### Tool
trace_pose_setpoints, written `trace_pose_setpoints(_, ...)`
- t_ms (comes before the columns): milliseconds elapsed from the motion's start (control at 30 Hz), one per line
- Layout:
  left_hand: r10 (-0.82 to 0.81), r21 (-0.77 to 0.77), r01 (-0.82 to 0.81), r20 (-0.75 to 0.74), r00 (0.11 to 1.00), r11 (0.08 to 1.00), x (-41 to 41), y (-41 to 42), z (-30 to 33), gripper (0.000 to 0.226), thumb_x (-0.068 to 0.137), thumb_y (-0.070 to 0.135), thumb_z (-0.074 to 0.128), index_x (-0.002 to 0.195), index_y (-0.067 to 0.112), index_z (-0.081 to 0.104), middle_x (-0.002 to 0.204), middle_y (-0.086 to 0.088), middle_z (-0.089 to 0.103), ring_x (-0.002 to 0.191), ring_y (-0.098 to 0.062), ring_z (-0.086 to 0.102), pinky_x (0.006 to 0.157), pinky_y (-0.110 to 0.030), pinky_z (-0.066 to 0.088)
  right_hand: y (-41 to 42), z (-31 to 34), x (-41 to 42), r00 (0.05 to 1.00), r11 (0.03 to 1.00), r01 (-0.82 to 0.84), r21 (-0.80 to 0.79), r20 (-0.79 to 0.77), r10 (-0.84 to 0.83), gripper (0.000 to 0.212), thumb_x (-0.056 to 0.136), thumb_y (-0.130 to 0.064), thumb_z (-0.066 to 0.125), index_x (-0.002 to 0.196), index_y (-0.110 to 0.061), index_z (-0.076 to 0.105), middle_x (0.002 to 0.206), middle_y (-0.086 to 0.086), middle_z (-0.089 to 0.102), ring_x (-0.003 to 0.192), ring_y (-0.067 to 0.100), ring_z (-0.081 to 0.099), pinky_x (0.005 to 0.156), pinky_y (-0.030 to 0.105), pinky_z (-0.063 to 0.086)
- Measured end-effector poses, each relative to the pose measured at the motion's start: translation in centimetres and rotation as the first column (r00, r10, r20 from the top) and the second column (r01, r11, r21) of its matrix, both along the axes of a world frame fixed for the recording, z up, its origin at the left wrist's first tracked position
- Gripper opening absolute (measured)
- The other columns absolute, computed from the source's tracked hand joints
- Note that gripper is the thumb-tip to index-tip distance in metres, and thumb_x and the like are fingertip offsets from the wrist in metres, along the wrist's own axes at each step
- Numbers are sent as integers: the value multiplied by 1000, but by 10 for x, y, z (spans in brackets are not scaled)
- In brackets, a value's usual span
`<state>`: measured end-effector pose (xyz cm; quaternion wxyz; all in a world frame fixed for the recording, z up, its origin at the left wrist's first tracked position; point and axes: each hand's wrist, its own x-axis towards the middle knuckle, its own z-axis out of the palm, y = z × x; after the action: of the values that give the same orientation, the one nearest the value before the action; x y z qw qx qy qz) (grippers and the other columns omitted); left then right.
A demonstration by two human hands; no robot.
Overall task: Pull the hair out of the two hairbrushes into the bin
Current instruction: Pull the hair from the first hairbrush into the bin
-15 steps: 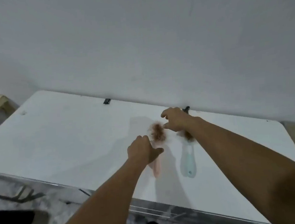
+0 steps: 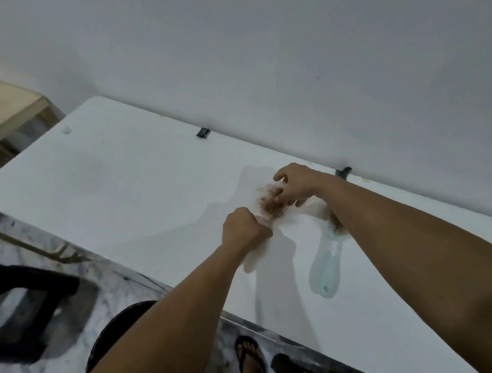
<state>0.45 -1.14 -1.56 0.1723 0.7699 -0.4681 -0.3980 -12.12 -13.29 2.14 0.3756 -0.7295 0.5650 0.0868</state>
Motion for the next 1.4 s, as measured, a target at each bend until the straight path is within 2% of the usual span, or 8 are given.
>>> trace_pose_setpoints(100,145,28,-143,-302,942,989,24,6,9,4,70,-3,61,72,-1,59,64,-20,62,52,-27,58,54,-37,57,-5,10,20,999,1000,-21,20,42,20,75,74,-18,79,138,-10,41,93,7,62,67,17,67,57,30,55)
trace_pose_setpoints(200,194,22,-201,-385,902,979,53,18,19,16,74,-6,61,87,2,57,73,-18,55,52,-24,52,46,-29,46,-2,19,52,993,995,-103,7,59,103,70,71,-22,82,131,-8,49,88,2,58,67,14,65,56,28,54)
trace_pose_setpoints(367,326,75,-332,-482,813,940,108,51,27,31,72,27,73,87,-1,71,76,-14,64,55,-24,50,53,-29,41,24,33,118,965,968,-252,-14,72,252,62,69,-26,84,122,-10,57,95,3,59,69,11,63,56,25,52)
trace_pose_setpoints(567,453,65,-487,-489,746,871,167,111,24,42,80,45,69,82,4,63,75,-17,63,49,-26,61,54,-34,56,70,47,191,906,914,-405,15,144,398,46,84,-1,63,128,-10,56,110,14,59,77,21,62,64,29,56)
trace_pose_setpoints(800,588,29,-645,-446,675,763,221,190,9,43,79,45,70,88,2,68,58,-10,57,34,-19,47,45,-27,38,150,34,272,770,776,-616,-136,105,629,45,83,-5,64,124,-25,63,124,14,55,82,19,57,75,35,57)
trace_pose_setpoints(967,665,81,-724,-477,575,685,244,240,-10,47,79,41,73,93,-3,69,60,-12,55,44,-24,49,49,-28,40,203,16,311,633,613,-760,-217,-28,774,42,81,-11,69,122,-21,65,130,10,56,114,24,57,90,25,43)
trace_pose_setpoints(1167,724,158,-764,-483,493,626,249,288,-39,46,72,47,77,84,3,70,58,-9,55,44,-22,49,47,-27,39,244,-23,344,625,622,-759,-191,52,779,15,80,-15,72,93,-19,78,104,1,74,102,15,65,82,20,44)
trace_pose_setpoints(1400,831,252,-869,-488,265,425,248,318,-123,61,68,61,72,95,6,74,59,-7,55,48,-22,50,47,-28,39,268,-113,378,661,676,-736,-26,187,727,39,81,12,46,101,-6,73,97,8,67,83,22,65,62,27,54)
